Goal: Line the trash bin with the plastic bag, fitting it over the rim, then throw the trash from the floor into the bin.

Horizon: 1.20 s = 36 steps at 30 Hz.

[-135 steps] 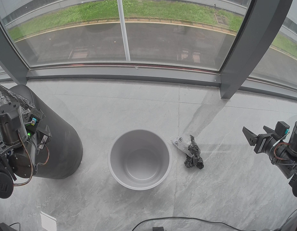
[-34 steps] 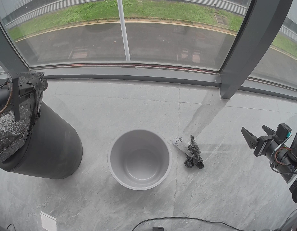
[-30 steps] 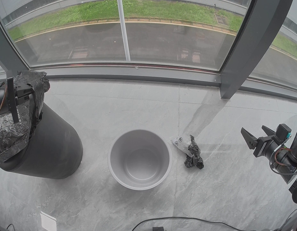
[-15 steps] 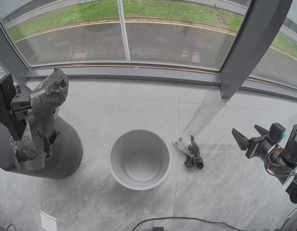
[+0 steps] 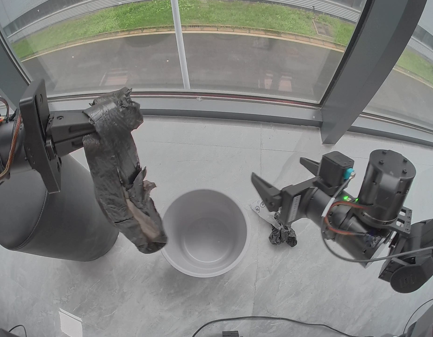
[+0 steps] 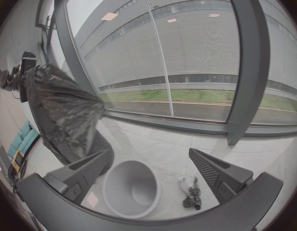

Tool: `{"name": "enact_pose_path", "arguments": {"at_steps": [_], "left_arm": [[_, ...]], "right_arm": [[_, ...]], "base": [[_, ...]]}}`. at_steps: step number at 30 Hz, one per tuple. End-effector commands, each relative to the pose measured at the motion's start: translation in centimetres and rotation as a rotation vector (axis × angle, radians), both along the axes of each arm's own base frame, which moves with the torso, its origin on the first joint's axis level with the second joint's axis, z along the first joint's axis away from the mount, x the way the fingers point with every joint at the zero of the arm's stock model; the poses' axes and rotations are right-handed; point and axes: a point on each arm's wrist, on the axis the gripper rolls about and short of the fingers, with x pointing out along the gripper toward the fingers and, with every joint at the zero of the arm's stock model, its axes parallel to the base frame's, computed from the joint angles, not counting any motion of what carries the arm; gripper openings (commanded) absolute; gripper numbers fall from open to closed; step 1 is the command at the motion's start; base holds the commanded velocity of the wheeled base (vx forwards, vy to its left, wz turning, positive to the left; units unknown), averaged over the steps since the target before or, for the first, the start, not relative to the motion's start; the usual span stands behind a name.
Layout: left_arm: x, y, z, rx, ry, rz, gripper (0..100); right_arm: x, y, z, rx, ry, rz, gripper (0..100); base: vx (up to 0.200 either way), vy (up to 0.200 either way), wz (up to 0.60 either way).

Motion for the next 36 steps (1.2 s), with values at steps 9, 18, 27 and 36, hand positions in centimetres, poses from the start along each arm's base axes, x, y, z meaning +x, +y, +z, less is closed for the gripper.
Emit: {"name": "enact_pose_path", "arguments": {"at_steps": [9, 18, 27, 36], "left_arm": [[1.1, -2.0, 2.7, -0.019, -0.081, -0.010, 0], [1.4, -2.1, 2.5, -0.017, -0.075, -0.011, 0], [0.3, -2.0, 3.1, -0.028, -0.095, -0.028, 0], [-0.5, -1.7, 3.2, -0.030, -0.096, -0.029, 0]], "right_arm": [[0.2, 5.3, -4.1, -0.067, 0.098, 0.078, 100], [-0.8, 8.1, -6.1, -0.117, 0.122, 0.138, 100], [0.7, 11.6, -7.6, -0.130, 0.106, 0.106, 100], [2.2, 13.9, -8.3, -0.173, 0.048, 0.110, 100]], "base": [[0.000, 0.000, 0.00], [0.000, 0.000, 0.00], [0.000, 0.000, 0.00], [0.000, 0.000, 0.00]]}}
